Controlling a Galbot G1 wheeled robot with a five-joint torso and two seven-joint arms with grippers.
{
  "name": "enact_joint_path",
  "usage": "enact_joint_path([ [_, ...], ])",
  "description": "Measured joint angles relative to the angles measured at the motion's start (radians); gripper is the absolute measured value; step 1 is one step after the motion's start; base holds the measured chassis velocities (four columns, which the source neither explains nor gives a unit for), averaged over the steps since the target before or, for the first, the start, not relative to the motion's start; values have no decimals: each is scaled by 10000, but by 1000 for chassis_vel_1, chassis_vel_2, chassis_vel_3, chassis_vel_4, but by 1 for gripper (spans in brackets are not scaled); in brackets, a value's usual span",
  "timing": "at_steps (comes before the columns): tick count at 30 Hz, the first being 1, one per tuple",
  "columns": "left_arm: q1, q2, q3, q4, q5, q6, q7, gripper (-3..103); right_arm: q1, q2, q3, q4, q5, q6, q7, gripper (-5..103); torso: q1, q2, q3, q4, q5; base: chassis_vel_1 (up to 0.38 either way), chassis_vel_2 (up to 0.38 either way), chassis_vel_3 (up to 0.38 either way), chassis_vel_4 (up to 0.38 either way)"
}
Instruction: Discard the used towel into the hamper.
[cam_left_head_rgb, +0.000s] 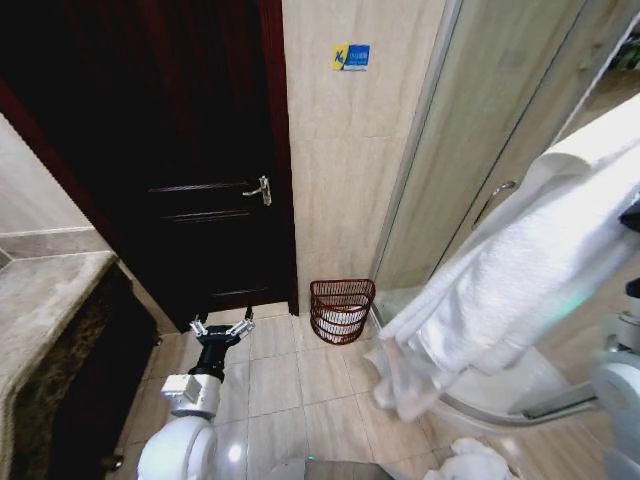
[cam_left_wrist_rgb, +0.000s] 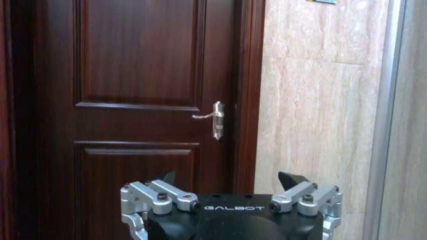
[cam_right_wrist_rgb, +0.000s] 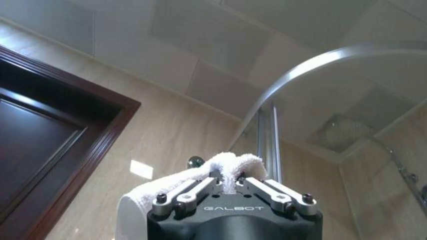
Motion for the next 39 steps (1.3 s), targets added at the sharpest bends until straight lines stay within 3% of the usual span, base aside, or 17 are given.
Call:
enact_joint_path([
  [11, -1, 2, -3, 0, 0, 0, 0, 100, 110, -11, -123, -93, 32, 81, 2, 4, 0, 0, 0, 5, -12, 96, 101, -90, -99],
  [14, 0, 3, -4, -1, 0, 0, 0, 100, 123, -32, -142, -120, 75, 137, 26, 4, 0, 0, 0, 6, 3, 211, 207, -192, -200],
  [16, 0, 7, -5, 0, 0, 0, -2, 100, 124, -22, -145, -138, 77, 177, 42, 4, 1, 0, 0, 10, -20, 108, 115, -96, -101],
  [19, 0, 7, -5, -1, 0, 0, -2, 100, 90, 14, -130, -168, 86, 231, 44, 4, 1, 0, 0, 3, 8, 54, 51, -29, -26],
  [39, 0, 2, -3, 0, 0, 0, 1, 100, 668, -275, -448, -804, 536, 299, -390, 4, 1, 0, 0, 5, -3, 9, 8, 33, 39],
])
